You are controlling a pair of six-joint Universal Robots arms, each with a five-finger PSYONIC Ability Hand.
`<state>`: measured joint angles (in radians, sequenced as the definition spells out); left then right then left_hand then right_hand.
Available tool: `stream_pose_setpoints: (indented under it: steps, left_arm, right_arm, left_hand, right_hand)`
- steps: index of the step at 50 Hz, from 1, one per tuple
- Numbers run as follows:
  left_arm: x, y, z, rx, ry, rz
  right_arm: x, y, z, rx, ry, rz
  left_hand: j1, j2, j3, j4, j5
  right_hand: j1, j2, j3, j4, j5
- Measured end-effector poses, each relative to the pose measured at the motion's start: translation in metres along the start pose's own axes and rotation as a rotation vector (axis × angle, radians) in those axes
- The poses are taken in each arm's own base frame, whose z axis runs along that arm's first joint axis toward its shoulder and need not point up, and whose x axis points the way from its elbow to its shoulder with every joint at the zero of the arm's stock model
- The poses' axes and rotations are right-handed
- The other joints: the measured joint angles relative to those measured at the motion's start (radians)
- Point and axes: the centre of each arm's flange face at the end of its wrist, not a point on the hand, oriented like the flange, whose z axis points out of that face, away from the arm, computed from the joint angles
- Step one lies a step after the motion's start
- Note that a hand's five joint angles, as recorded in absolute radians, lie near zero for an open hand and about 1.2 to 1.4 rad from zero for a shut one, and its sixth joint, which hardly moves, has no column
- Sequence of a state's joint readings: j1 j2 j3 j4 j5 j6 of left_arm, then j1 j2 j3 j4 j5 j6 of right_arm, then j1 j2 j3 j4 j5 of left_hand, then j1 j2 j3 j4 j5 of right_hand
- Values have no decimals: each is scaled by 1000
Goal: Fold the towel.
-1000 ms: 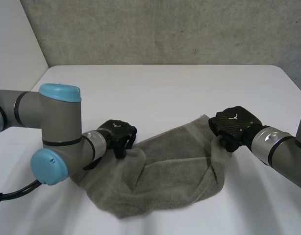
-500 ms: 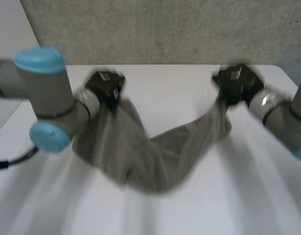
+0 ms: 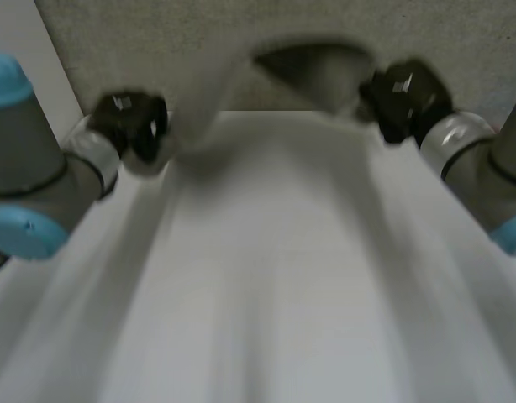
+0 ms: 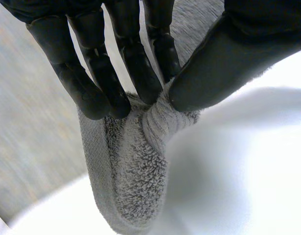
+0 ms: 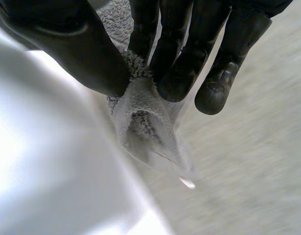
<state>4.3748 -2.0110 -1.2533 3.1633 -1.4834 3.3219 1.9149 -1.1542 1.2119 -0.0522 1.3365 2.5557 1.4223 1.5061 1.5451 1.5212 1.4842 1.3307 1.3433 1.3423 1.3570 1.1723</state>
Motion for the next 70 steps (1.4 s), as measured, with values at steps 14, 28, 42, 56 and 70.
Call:
stream_pose_setpoints:
  steps: [14, 28, 42, 56, 70]
  left_arm:
    - [23, 124, -43, -379, 116, 157]
    - [4, 91, -54, -300, 56, 192]
    - [-19, 85, -56, -297, -12, 175]
    - [-28, 88, -56, -309, -39, 165]
    - [-44, 82, -55, -293, -86, 159]
  right_arm:
    - [-86, 108, -43, -379, -297, -1]
    - [-68, 86, -63, -336, -246, -38]
    - [-43, 93, -74, -282, -219, -427]
    - [-12, 80, -70, -243, -115, -24]
    - [-11, 81, -77, -386, -137, 363]
  left_hand:
    - [0, 0, 3, 0, 0]
    - [0, 0, 3, 0, 0]
    - [0, 0, 3, 0, 0]
    - [0, 0, 3, 0, 0]
    - [0, 0, 3, 0, 0]
  right_hand:
    - [0, 0, 0, 0, 0]
    - [0, 0, 0, 0, 0]
    - [-654, -675, -649, -668, -687]
    - [-1096, -1096, -1092, -1098, -1109]
    - [-1096, -1096, -1092, -1098, -1110]
